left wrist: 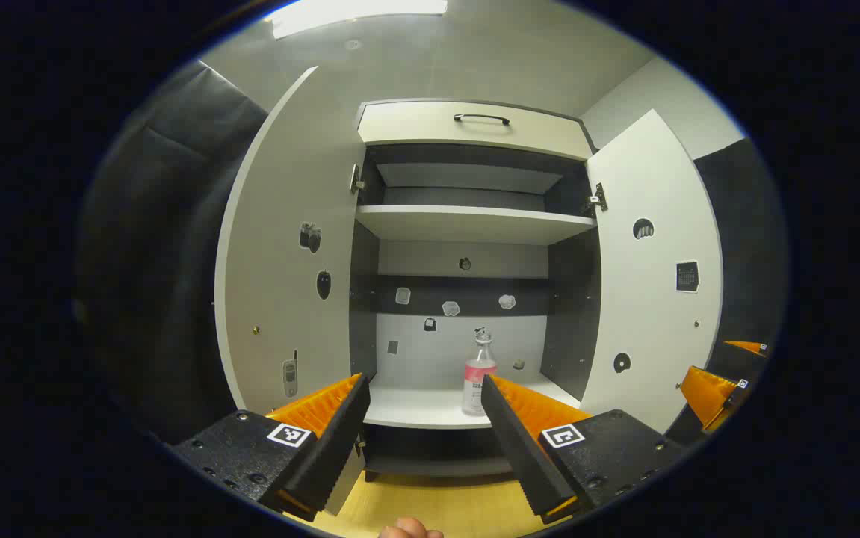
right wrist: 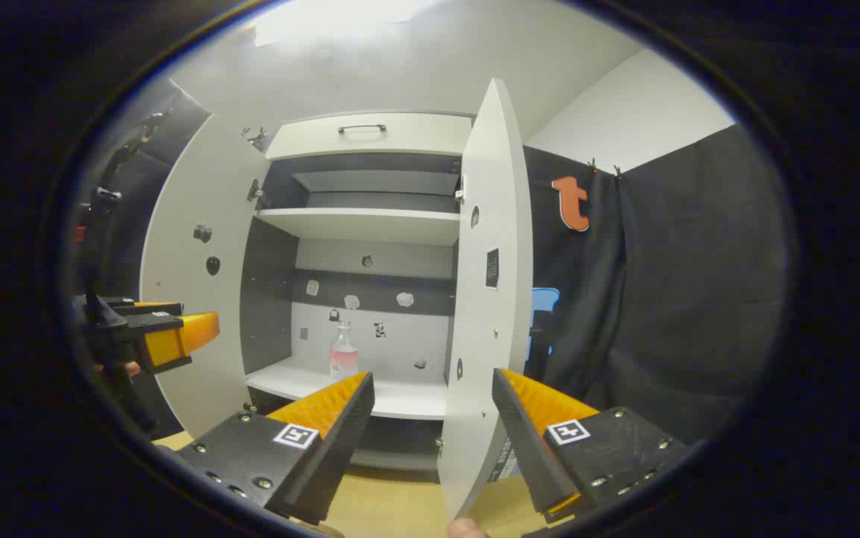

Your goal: Grasp the bottle in the cabinet with the left hand and place it on the coaster, then close the right door with the right hand and the left door with the left hand.

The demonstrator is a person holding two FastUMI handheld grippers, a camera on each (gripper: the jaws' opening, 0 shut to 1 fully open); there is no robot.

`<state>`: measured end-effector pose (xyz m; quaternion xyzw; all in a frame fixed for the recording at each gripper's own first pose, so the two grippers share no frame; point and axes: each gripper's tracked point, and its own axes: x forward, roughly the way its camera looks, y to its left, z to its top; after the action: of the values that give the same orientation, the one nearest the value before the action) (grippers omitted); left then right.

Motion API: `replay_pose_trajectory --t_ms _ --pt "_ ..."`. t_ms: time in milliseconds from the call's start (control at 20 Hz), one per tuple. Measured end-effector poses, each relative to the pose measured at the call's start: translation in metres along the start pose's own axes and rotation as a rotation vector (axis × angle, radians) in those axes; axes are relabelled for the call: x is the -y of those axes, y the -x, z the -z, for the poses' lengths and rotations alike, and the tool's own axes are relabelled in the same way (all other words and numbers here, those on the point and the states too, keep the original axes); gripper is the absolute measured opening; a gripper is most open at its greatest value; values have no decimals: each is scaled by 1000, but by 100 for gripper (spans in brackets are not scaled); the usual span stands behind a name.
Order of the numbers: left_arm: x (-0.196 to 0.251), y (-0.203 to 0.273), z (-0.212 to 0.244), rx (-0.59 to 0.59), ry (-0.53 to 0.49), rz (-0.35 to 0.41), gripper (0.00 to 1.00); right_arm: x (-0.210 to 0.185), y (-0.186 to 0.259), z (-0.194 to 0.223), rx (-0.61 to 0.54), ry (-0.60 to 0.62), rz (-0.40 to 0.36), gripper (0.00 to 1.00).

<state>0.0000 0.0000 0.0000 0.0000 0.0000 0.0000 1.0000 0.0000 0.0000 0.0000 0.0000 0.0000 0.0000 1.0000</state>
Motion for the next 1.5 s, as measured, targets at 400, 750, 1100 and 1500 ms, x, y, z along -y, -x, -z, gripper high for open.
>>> replay_pose_trajectory --t_ms 400,750,1100,1500 --pt "-10 8 0 -5 -15 -13 96 -3 3 2 -5 0 -11 94" --pt "-6 8 7 -26 -17 -8 96 5 12 8 -23 7 14 96" --pt "21 -42 20 -30 -4 46 96 34 21 4 -21 22 73 93" --pt "64 -159 66 -117 -10 119 96 111 46 5 -33 77 291 93"
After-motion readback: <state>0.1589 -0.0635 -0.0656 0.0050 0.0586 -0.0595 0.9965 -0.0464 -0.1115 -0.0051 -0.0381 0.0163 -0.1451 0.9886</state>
